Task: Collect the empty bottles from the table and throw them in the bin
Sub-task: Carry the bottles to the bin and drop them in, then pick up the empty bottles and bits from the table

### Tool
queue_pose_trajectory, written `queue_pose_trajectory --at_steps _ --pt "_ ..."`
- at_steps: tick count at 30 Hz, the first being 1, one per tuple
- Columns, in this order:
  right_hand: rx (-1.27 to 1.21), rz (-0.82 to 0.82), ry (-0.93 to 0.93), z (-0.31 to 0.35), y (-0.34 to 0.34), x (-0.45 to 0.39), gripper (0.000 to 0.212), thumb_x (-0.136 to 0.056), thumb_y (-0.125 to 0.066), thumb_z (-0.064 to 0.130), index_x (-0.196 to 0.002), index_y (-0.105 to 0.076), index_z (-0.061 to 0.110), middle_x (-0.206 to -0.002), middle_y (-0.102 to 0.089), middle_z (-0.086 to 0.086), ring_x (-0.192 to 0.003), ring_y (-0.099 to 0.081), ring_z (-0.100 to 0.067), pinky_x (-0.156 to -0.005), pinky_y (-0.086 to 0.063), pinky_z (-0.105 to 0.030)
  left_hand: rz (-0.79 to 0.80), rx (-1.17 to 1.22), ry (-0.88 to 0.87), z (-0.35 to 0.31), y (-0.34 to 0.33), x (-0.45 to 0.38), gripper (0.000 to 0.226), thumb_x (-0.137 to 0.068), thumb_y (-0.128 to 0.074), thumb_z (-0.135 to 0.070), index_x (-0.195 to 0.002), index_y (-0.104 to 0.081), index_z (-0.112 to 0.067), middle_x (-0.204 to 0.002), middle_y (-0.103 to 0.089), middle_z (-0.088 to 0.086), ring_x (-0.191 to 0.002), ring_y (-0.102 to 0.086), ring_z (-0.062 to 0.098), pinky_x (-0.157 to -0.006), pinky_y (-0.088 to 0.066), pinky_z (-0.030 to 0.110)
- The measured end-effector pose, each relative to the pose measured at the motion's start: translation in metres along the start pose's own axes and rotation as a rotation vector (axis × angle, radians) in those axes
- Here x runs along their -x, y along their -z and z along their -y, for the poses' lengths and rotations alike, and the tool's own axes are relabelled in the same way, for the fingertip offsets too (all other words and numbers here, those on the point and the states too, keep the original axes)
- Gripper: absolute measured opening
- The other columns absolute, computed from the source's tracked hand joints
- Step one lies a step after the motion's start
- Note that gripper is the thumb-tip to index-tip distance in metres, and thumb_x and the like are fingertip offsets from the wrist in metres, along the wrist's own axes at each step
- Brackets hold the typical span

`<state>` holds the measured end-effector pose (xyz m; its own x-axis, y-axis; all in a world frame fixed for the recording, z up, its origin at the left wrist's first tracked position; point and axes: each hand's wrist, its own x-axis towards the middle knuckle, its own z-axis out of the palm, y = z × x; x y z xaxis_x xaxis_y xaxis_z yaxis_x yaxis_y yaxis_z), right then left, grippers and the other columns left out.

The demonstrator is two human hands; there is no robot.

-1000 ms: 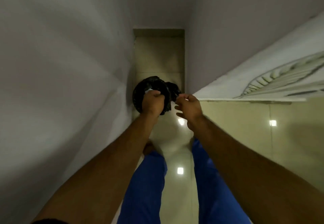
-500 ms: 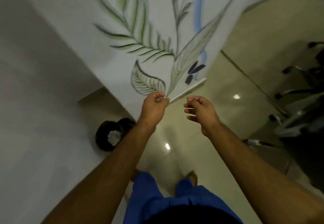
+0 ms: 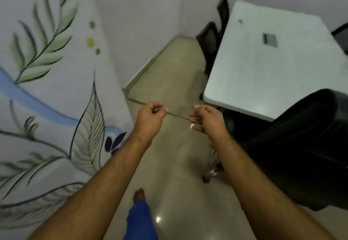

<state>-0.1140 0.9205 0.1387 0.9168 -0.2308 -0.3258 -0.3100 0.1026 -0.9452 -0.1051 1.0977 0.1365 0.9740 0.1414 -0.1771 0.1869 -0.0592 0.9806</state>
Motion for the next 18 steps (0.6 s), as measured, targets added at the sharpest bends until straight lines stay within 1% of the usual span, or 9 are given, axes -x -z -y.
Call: queue_pose_trajectory --at_steps 2,6,9,12,15,18 --pt "-0.024 -0.051 0.023 0.018 0.006 -0.038 0.007 -0.095 -0.063 0.024 -0.092 -0.068 0.02 -0.089 -0.074 -0.005 -0.075 -0.066 -0.015 -0.073 -0.055 -0.038 0.061 0.014 -0.036 -0.014 -0.025 -0.045 0.012 -0.091 -0.066 -0.013 -0.1 -0.063 -0.02 -0.097 -0.065 0.003 -0.094 -0.063 0.017 -0.089 -0.05 0.035" --pt "-0.061 -0.17 0.051 0.054 0.009 -0.11 0.009 -0.096 -0.063 0.023 -0.093 -0.069 0.017 -0.088 -0.074 -0.005 -0.076 -0.067 -0.016 -0.068 -0.054 -0.033 0.167 0.011 -0.082 -0.039 -0.062 -0.14 0.012 -0.091 -0.066 -0.015 -0.099 -0.065 -0.023 -0.096 -0.067 0.001 -0.095 -0.065 0.017 -0.086 -0.051 0.035" --pt "-0.087 -0.254 0.055 0.087 0.003 -0.167 0.01 -0.097 -0.061 0.022 -0.097 -0.069 0.015 -0.091 -0.074 -0.006 -0.079 -0.066 -0.017 -0.071 -0.053 -0.033 0.265 -0.03 -0.106 -0.066 -0.088 -0.218 0.017 -0.09 -0.066 -0.016 -0.107 -0.067 -0.017 -0.096 -0.068 0.001 -0.091 -0.064 0.014 -0.084 -0.052 0.033" --pt "-0.119 -0.312 0.051 0.116 -0.008 -0.218 0.01 -0.097 -0.061 0.02 -0.099 -0.069 0.016 -0.09 -0.073 -0.005 -0.079 -0.066 -0.016 -0.071 -0.054 -0.032 0.342 -0.051 -0.125 -0.096 -0.111 -0.29 0.018 -0.091 -0.065 -0.013 -0.109 -0.067 -0.013 -0.091 -0.067 0.001 -0.084 -0.062 0.013 -0.077 -0.051 0.027" --pt "-0.13 -0.374 0.047 0.142 -0.015 -0.27 0.01 -0.098 -0.061 0.023 -0.099 -0.068 0.017 -0.087 -0.073 -0.002 -0.076 -0.067 -0.014 -0.068 -0.056 -0.028 0.409 -0.096 -0.145 -0.123 -0.138 -0.361 0.015 -0.092 -0.065 -0.013 -0.107 -0.066 -0.013 -0.09 -0.067 0.001 -0.083 -0.061 0.014 -0.073 -0.048 0.026" --pt "-0.128 -0.426 0.055 0.162 -0.013 -0.327 0.01 -0.099 -0.061 0.025 -0.101 -0.068 0.018 -0.093 -0.074 -0.005 -0.078 -0.07 -0.014 -0.068 -0.057 -0.028 0.473 -0.108 -0.177 -0.143 -0.168 -0.426 0.009 -0.092 -0.064 -0.013 -0.101 -0.065 -0.016 -0.087 -0.066 -0.001 -0.081 -0.061 0.013 -0.07 -0.047 0.025"
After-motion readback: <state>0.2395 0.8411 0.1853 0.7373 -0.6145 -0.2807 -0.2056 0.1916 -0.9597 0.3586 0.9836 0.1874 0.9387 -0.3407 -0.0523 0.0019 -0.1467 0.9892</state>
